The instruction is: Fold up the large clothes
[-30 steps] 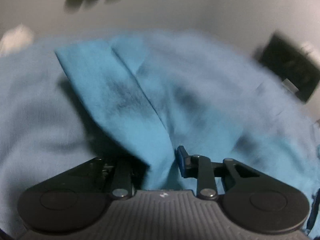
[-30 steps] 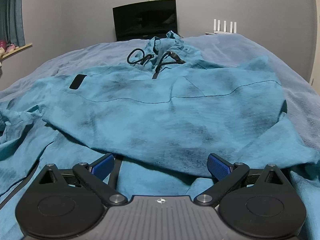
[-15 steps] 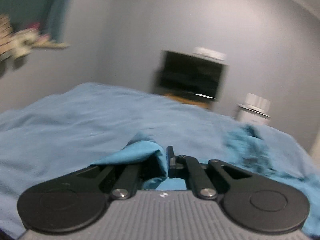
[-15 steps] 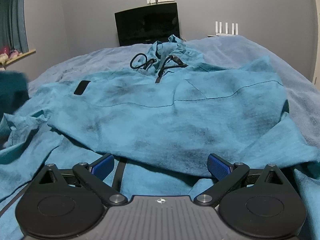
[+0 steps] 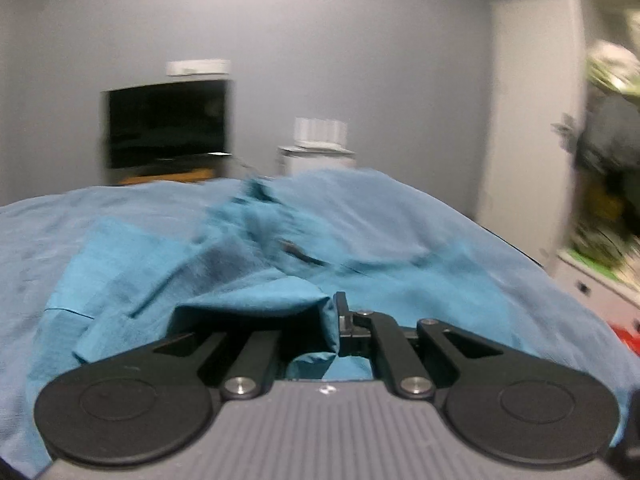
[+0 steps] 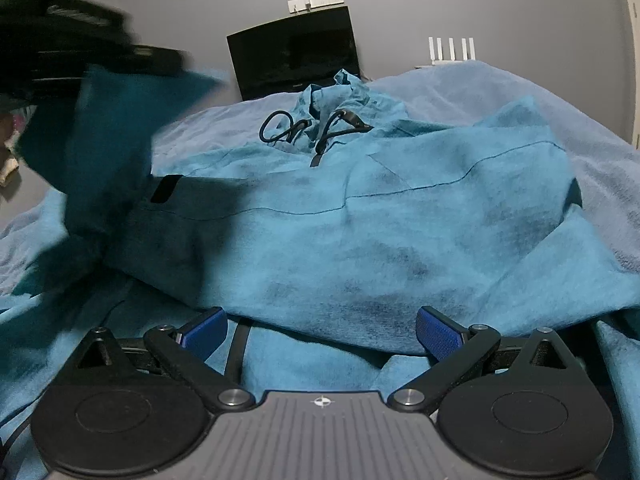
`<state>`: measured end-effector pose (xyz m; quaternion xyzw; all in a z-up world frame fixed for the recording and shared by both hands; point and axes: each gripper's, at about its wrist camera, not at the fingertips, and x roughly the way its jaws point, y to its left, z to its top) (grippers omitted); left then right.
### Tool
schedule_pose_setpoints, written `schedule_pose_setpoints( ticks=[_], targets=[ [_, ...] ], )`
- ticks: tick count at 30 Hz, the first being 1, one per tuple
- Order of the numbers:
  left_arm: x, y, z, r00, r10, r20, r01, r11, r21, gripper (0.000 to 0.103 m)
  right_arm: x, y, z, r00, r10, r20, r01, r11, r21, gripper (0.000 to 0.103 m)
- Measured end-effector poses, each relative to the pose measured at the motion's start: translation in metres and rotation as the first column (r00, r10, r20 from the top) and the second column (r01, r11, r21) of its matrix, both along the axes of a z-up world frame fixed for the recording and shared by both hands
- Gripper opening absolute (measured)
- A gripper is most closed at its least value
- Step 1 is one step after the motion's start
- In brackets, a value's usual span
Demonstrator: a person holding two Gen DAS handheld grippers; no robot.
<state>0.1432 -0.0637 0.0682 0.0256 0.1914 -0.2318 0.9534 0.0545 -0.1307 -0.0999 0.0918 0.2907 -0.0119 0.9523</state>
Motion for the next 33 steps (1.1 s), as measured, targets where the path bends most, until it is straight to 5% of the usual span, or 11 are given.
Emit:
schedule_pose_setpoints(
  ticks=[2,6,9,12,18,21,25,28,29,30,33],
  targets=[
    [0.003,-0.019,-0.019,0.997,-0.054,-0.063,0.056,0.998,0.026,0.0,0.001,-0.001,-0.002,1.0,0.0,-0.004,0.0,1.0,0.006,0.102],
    [0.003,-0.029,-0.046,0.97,-0.055,-0.237,0.079,0.993,0.091,0.038,0.002,-0.001,-0.005,1.0,0.002,-0.008,-0.002,1.0,0.013,0.102],
    [-0.017,-0.007,-0.043,0.97,-0.015,-0.242,0.035,0.996,0.08,0.067,0.002,0.0,-0.004,1.0,0.007,-0.003,-0.006,1.0,0.008,0.102],
    [-0.033,0.031,-0.036,0.965,-0.02,-0.261,0.023,1.0,0.009,0.078,-0.001,0.005,0.001,1.0,0.019,0.019,-0.019,1.0,-0.022,0.102],
    [-0.033,0.106,-0.053,0.932,0.273,-0.237,-0.24,0.957,0.16,0.094,-0.001,0.035,0.029,0.987,0.123,0.108,-0.1,0.975,-0.198,0.097],
    [-0.025,0.136,-0.075,0.876,0.345,-0.336,-0.328,0.938,0.106,0.094,0.01,0.062,0.036,0.971,0.218,0.1,-0.17,0.919,-0.356,0.092],
    [-0.019,0.158,-0.095,0.84,0.348,-0.417,-0.366,0.93,0.039,0.094,0.028,0.098,0.027,0.935,0.354,-0.007,-0.297,0.773,-0.561,0.085],
    [-0.017,0.156,-0.107,0.84,0.375,-0.392,-0.37,0.925,0.092,0.095,0.04,0.12,0.015,0.908,0.411,-0.079,-0.359,0.668,-0.651,0.059],
    [-0.016,0.154,-0.112,0.843,0.38,-0.381,-0.368,0.924,0.106,0.095,0.044,0.124,0.013,0.906,0.412,-0.098,-0.367,0.65,-0.665,0.029],
    [-0.019,0.155,-0.113,0.847,0.381,-0.371,-0.366,0.924,0.114,0.096,0.047,0.125,0.014,0.909,0.4,-0.117,-0.371,0.65,-0.663,0.015],
    [-0.023,0.153,-0.109,0.858,0.37,-0.356,-0.351,0.929,0.119,0.096,0.044,0.103,0.037,0.949,0.316,-0.017,-0.268,0.775,-0.573,0.01]
  ],
)
